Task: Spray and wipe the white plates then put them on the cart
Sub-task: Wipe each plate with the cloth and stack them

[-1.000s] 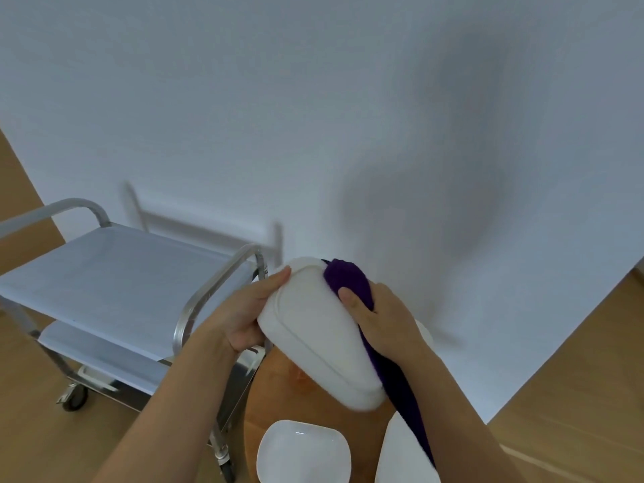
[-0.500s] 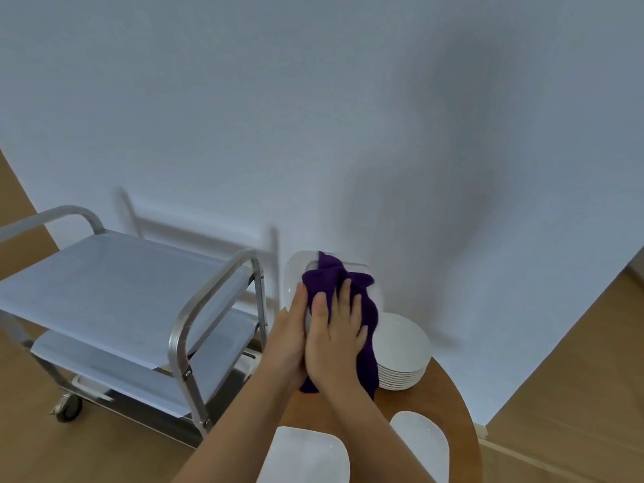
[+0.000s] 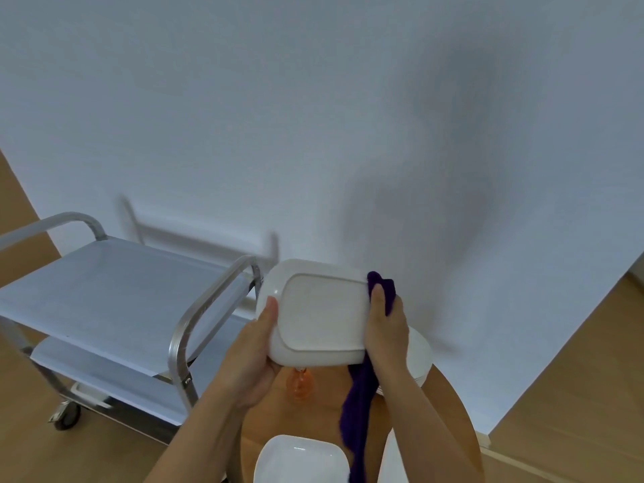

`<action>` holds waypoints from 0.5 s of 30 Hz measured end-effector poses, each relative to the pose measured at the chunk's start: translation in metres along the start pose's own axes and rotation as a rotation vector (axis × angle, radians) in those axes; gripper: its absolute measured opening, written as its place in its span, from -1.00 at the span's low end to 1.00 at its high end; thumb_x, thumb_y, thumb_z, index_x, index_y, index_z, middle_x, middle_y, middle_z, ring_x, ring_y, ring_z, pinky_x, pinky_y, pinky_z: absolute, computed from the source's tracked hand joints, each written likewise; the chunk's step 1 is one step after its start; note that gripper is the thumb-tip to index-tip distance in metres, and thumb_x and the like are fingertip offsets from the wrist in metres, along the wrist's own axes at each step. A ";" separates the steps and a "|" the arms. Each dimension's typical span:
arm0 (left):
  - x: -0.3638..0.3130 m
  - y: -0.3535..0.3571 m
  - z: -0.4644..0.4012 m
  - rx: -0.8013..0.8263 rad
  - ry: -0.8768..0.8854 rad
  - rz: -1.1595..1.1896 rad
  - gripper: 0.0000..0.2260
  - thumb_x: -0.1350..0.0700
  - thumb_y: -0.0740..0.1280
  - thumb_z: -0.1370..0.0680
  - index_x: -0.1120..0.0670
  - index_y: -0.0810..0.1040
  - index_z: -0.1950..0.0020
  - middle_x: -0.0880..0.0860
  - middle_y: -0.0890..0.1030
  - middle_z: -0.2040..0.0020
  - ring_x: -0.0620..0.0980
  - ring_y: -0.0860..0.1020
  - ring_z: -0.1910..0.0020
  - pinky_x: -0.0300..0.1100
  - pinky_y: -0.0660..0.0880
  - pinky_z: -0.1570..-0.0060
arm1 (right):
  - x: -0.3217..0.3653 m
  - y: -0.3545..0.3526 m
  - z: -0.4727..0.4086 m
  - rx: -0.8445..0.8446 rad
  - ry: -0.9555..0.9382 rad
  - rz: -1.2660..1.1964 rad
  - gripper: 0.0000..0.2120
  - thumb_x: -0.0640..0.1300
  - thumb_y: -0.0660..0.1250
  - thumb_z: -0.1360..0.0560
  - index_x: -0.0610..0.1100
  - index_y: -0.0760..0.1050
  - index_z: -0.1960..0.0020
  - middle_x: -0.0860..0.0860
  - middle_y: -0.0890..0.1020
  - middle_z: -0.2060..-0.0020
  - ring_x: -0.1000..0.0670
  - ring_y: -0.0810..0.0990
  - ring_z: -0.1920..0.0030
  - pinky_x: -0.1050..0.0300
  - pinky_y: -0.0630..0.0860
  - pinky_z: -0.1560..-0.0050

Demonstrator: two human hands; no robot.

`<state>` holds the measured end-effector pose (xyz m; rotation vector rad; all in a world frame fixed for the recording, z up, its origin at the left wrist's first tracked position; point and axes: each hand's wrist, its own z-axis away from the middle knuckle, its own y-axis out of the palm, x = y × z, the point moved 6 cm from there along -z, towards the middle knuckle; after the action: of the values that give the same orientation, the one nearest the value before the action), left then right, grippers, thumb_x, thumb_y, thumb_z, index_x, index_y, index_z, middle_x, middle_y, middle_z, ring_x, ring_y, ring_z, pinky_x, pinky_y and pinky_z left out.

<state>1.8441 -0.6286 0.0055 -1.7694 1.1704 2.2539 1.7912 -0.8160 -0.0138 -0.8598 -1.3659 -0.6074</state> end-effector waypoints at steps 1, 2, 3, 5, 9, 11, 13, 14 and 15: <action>-0.004 -0.005 -0.001 0.007 -0.018 0.014 -0.61 -0.13 0.18 -0.45 0.03 0.70 -0.02 0.13 0.69 -0.02 0.03 0.68 0.11 -0.15 0.62 0.29 | -0.001 -0.003 -0.002 0.011 0.001 -0.048 -0.63 0.26 0.10 -0.53 0.02 0.44 -0.11 0.09 0.57 0.04 -0.03 0.55 -0.05 0.00 0.47 -0.08; -0.006 -0.010 -0.002 0.016 -0.044 0.035 -0.62 -0.13 0.18 -0.46 0.02 0.71 0.00 0.13 0.69 -0.02 0.03 0.68 0.10 -0.14 0.62 0.30 | -0.002 -0.005 -0.003 0.024 0.018 -0.093 -0.62 0.26 0.13 -0.52 -0.02 0.47 -0.05 0.08 0.58 0.11 -0.01 0.57 0.02 0.02 0.50 -0.02; -0.007 -0.014 -0.003 0.009 -0.069 0.041 -0.62 -0.13 0.19 -0.46 0.02 0.69 -0.03 0.13 0.69 -0.03 0.04 0.68 0.08 -0.14 0.62 0.30 | -0.004 -0.007 -0.005 0.028 0.040 -0.133 -0.62 0.25 0.15 -0.52 -0.04 0.50 0.00 0.06 0.59 0.17 0.00 0.58 0.09 0.05 0.50 0.07; -0.003 -0.024 -0.006 -0.078 -0.072 -0.081 -0.58 -0.18 0.19 -0.46 0.02 0.60 -0.14 0.10 0.69 -0.02 0.04 0.68 0.05 -0.13 0.62 0.26 | -0.005 -0.013 -0.006 -0.003 0.066 -0.212 -0.65 0.23 0.18 -0.52 -0.02 0.53 0.17 0.07 0.58 0.30 0.01 0.57 0.22 0.11 0.45 0.22; 0.014 -0.039 -0.012 -0.264 -0.137 -0.519 -0.53 -0.27 0.12 -0.55 0.01 0.39 -0.29 -0.03 0.56 -0.08 0.03 0.57 -0.02 -0.02 0.58 0.19 | 0.008 -0.025 -0.001 -0.099 -0.085 -0.132 -0.59 0.23 0.17 -0.52 -0.08 0.53 0.20 0.04 0.60 0.32 0.00 0.58 0.25 0.09 0.50 0.22; 0.024 -0.035 -0.009 -0.253 -0.291 -0.416 -0.54 -0.36 0.12 -0.49 -0.08 0.39 -0.20 -0.01 0.53 -0.05 0.05 0.57 0.04 -0.08 0.55 0.29 | 0.021 -0.025 0.012 -0.136 -0.247 -0.040 -0.57 0.29 0.14 -0.46 -0.06 0.50 0.19 0.09 0.58 0.33 0.08 0.56 0.28 0.25 0.46 0.27; 0.032 -0.025 -0.012 -0.206 -0.447 -0.116 -0.45 -0.42 0.17 -0.43 -0.02 0.47 -0.15 0.12 0.57 -0.08 0.17 0.60 0.02 0.02 0.59 0.23 | 0.033 -0.020 0.029 -0.140 -0.412 0.024 -0.58 0.31 0.17 -0.47 -0.03 0.48 0.18 0.17 0.54 0.37 0.19 0.52 0.33 0.42 0.39 0.35; 0.035 -0.019 -0.015 -0.173 -0.496 0.047 -0.41 -0.40 0.23 -0.41 0.03 0.52 -0.18 0.17 0.60 -0.11 0.23 0.61 0.00 0.08 0.59 0.17 | 0.037 -0.016 0.038 -0.125 -0.497 0.042 -0.60 0.30 0.20 -0.48 -0.04 0.49 0.17 0.19 0.52 0.39 0.20 0.50 0.37 0.45 0.38 0.36; 0.035 -0.014 -0.017 -0.151 -0.520 0.174 -0.40 -0.37 0.28 -0.39 0.05 0.54 -0.21 0.20 0.61 -0.13 0.27 0.61 -0.02 0.14 0.58 0.11 | 0.041 -0.012 0.047 -0.112 -0.597 0.063 -0.60 0.27 0.22 -0.47 -0.08 0.51 0.18 0.19 0.50 0.42 0.20 0.47 0.42 0.47 0.35 0.38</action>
<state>1.8519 -0.6424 -0.0329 -1.0303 1.0957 2.7257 1.7594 -0.7804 0.0285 -1.2325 -1.8408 -0.3916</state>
